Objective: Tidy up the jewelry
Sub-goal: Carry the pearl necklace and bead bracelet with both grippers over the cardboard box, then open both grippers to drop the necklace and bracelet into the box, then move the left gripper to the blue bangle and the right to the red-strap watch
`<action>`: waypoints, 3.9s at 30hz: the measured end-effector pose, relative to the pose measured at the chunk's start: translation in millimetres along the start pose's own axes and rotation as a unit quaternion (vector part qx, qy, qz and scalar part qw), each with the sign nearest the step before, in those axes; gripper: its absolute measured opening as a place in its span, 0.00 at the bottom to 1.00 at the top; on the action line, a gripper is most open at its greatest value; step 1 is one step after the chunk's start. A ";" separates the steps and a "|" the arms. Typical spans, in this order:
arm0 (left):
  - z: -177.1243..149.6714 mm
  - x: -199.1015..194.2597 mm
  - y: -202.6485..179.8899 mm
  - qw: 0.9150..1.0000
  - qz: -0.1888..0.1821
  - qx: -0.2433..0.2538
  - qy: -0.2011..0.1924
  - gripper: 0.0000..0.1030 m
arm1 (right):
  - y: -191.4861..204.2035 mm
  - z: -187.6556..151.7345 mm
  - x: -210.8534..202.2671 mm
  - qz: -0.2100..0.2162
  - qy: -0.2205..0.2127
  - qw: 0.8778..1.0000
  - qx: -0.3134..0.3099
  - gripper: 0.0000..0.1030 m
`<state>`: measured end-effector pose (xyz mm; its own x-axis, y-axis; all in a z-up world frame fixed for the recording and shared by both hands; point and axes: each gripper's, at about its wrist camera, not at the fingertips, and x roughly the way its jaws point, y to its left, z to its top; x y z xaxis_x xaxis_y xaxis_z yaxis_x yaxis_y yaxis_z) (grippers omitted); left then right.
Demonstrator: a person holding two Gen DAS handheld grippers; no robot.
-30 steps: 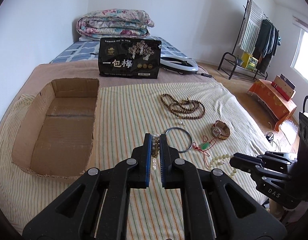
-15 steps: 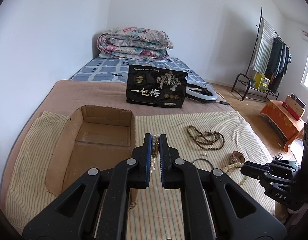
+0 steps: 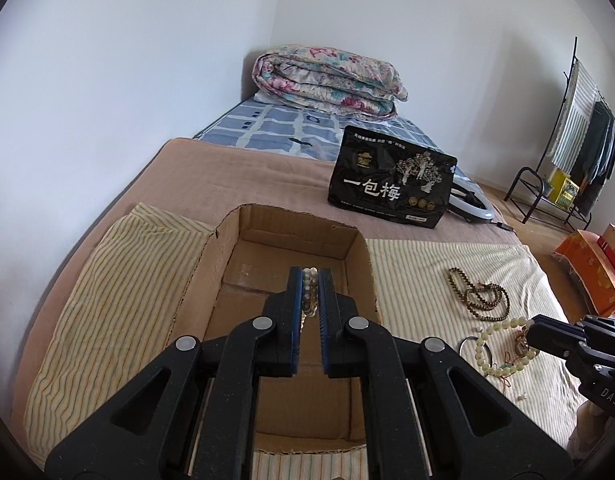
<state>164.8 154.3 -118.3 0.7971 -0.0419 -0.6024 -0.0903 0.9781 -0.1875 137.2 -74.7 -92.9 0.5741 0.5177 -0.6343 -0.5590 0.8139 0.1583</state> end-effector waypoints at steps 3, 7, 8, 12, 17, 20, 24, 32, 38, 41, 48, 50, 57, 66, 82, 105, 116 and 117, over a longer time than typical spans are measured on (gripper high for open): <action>-4.0 8.5 8.3 1.000 0.009 -0.005 0.007 0.05 | 11.6 7.5 13.7 0.013 0.001 1.000 -0.007 0.05; -5.0 16.4 16.6 1.000 0.012 -0.015 0.014 0.05 | 23.5 14.4 35.0 0.033 0.010 0.999 -0.009 0.05; -4.9 16.9 18.3 1.000 0.012 -0.017 0.013 0.05 | 26.2 15.6 40.0 0.036 0.011 0.999 -0.010 0.05; -5.1 21.8 24.6 0.999 0.012 -0.026 0.017 0.05 | 37.2 21.2 56.5 0.050 0.014 0.999 -0.012 0.05; -6.8 28.4 25.2 0.999 0.012 -0.027 0.028 0.05 | 49.7 23.4 75.3 0.060 0.023 0.998 -0.018 0.05; -7.0 29.0 24.2 0.999 0.013 -0.025 0.029 0.05 | 52.6 20.0 86.5 0.064 0.036 0.997 -0.018 0.05; -6.2 29.3 25.7 0.999 0.016 -0.028 0.030 0.05 | 54.1 15.2 93.9 0.065 0.047 0.997 -0.022 0.07; -5.0 31.6 31.8 0.998 0.028 -0.046 0.037 0.27 | 48.7 17.3 86.2 0.054 0.038 0.998 -0.015 0.39; -1.4 19.5 31.6 0.998 0.029 -0.055 0.016 0.48 | 41.3 14.4 71.9 0.035 0.029 0.999 -0.014 0.61; 0.0 14.9 24.8 0.998 0.032 -0.043 0.012 0.48 | 37.3 11.9 62.1 0.025 0.024 0.999 -0.016 0.69; 2.6 5.2 6.5 0.999 0.023 -0.036 0.003 0.48 | 14.1 3.8 33.9 -0.008 0.007 1.000 -0.007 0.85; 3.4 2.5 -0.6 0.999 0.019 -0.033 -0.001 0.48 | 5.2 0.8 25.6 -0.019 0.005 1.000 -0.002 0.86; 4.0 -3.0 -33.5 1.000 -0.017 -0.020 -0.008 0.48 | -36.0 -10.9 -13.1 -0.067 -0.019 0.997 0.032 1.00; -2.2 5.7 -82.8 0.999 -0.044 0.010 0.019 0.68 | -113.3 -36.0 -50.6 -0.133 -0.011 0.986 0.101 1.00; -56.6 59.5 -189.8 0.982 -0.102 0.072 0.145 0.74 | -204.7 -84.4 -69.9 -0.198 0.048 0.965 0.163 1.00; -89.0 142.9 -211.8 0.961 -0.099 0.004 0.260 0.74 | -249.4 -95.6 -40.4 -0.157 0.074 0.951 0.254 1.00; -105.9 143.5 -241.6 0.968 -0.047 0.083 0.234 0.74 | -261.5 -104.8 -35.2 -0.142 0.087 0.945 0.283 0.97; -107.9 143.0 -243.9 0.968 -0.043 0.092 0.230 0.76 | -261.6 -105.3 -33.7 -0.141 0.090 0.944 0.284 0.96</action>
<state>236.3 -112.2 -242.5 0.4423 -0.1699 -0.8806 0.1057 0.9849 -0.1369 201.1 -332.9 -192.6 0.5133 0.2482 -0.8216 0.0401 0.9493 0.3118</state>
